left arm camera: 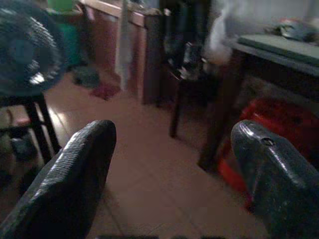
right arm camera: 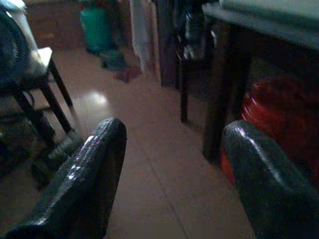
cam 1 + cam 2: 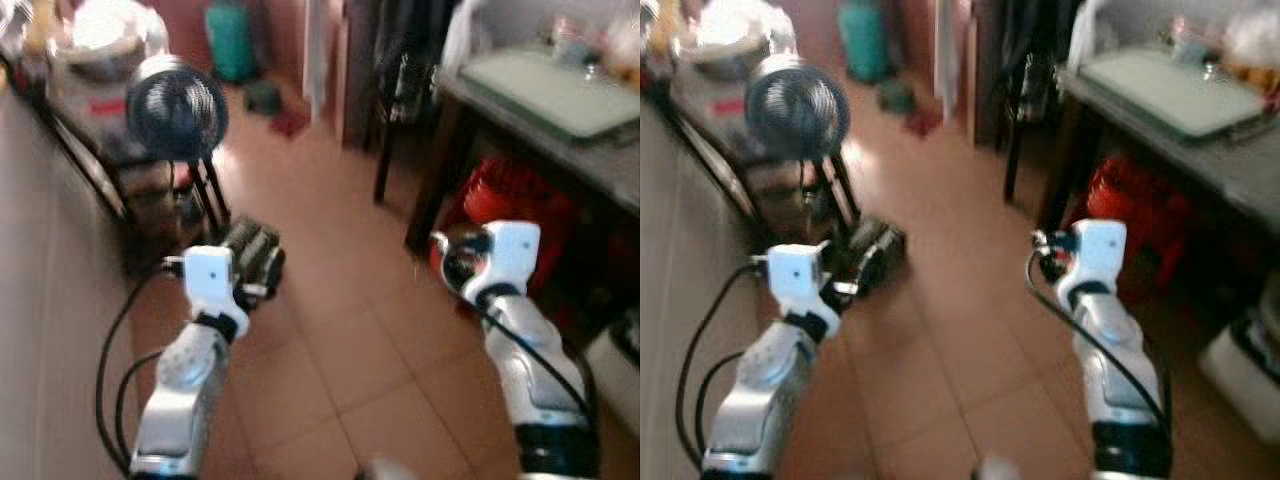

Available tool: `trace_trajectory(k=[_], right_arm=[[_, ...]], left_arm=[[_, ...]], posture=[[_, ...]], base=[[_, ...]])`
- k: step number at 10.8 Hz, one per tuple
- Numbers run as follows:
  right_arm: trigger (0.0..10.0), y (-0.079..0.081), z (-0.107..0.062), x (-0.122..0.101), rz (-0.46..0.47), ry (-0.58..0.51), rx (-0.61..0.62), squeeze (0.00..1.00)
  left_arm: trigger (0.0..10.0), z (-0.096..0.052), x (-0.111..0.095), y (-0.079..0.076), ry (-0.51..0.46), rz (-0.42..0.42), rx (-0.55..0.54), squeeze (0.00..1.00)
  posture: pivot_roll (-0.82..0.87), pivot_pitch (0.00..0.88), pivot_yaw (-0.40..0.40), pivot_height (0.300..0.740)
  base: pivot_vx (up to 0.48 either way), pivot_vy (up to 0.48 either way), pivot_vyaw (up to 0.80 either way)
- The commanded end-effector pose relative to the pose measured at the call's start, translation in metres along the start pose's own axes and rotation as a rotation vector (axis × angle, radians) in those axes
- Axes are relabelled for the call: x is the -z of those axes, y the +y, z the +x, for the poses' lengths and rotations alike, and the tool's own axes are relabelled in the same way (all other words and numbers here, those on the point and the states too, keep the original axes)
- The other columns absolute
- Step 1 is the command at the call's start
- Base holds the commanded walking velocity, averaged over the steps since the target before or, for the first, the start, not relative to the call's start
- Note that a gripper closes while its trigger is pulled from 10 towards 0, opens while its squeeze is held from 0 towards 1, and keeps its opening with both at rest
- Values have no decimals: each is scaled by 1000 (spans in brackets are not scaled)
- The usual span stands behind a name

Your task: Setting the table

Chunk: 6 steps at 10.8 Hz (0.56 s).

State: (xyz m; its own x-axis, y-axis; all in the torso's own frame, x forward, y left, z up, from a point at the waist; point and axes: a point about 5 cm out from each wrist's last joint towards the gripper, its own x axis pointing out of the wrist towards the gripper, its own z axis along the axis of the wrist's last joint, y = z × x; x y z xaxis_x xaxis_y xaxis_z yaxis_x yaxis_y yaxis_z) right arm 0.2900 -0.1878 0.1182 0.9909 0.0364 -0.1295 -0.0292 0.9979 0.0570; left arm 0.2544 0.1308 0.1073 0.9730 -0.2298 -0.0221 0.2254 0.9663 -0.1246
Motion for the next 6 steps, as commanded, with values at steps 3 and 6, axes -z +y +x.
trace_trajectory(k=[3,6], right_arm=[[10000,12,0,-2,9,-10,-44,0],[10000,13,-2,-5,7,-28,-51,0]], left_arm=[[10000,-3,2,13,17,26,-75,0],[10000,-3,2,13,14,33,-60,0]], posture=[[-41,34,49,740],[-45,34,52,740]], base=[[0,0,-788],[0,0,-788]])
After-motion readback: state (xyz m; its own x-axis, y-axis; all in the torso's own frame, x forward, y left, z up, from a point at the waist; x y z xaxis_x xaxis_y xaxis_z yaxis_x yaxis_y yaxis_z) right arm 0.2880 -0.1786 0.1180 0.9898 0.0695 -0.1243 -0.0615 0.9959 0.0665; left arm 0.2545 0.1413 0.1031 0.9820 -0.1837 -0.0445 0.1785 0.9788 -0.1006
